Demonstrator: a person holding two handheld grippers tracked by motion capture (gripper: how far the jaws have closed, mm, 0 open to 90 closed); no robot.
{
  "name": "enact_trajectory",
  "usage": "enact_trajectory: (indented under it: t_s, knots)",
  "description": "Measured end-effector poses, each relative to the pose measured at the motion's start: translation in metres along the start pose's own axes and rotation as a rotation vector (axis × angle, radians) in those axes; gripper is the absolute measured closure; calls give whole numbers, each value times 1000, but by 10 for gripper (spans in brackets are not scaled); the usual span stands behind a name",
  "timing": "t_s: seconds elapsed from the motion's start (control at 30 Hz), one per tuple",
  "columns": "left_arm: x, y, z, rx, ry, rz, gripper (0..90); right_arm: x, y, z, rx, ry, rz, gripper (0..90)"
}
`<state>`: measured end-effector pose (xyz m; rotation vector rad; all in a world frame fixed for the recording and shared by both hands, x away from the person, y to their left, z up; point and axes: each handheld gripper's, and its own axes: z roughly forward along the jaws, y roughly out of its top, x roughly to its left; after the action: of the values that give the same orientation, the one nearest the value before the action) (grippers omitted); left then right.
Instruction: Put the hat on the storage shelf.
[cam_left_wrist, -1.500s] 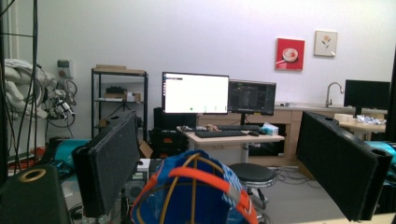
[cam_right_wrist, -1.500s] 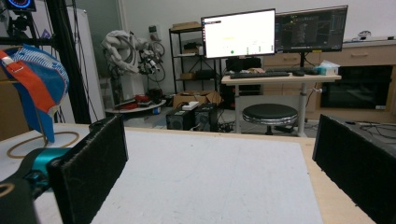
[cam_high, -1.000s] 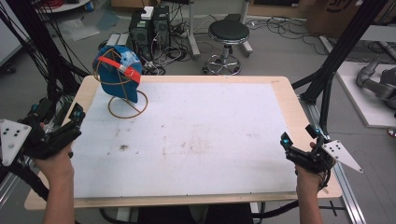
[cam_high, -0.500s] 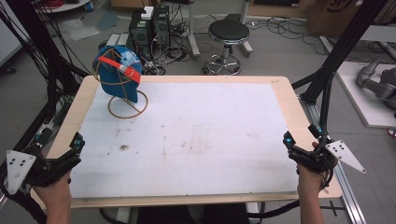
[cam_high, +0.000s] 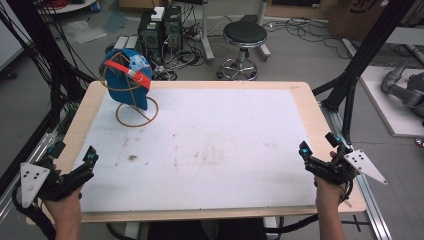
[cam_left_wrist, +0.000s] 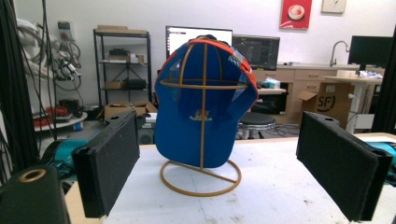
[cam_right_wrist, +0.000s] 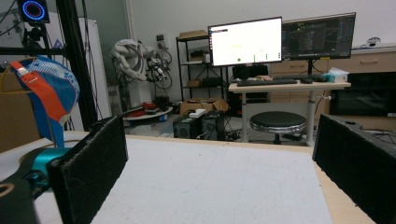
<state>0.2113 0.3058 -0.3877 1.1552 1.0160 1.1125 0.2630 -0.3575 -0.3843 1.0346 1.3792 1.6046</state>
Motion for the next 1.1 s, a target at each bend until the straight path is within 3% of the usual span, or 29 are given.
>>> enact_trajectory:
  t_s: [0.13,1.1]
  knots:
    - [2,-1,1,-2,-7,-18,137,2,0,1,3,2,-6,29]
    - [1,-3,5,-1,-51,-29,137,7,2,0,6,5,-13,30]
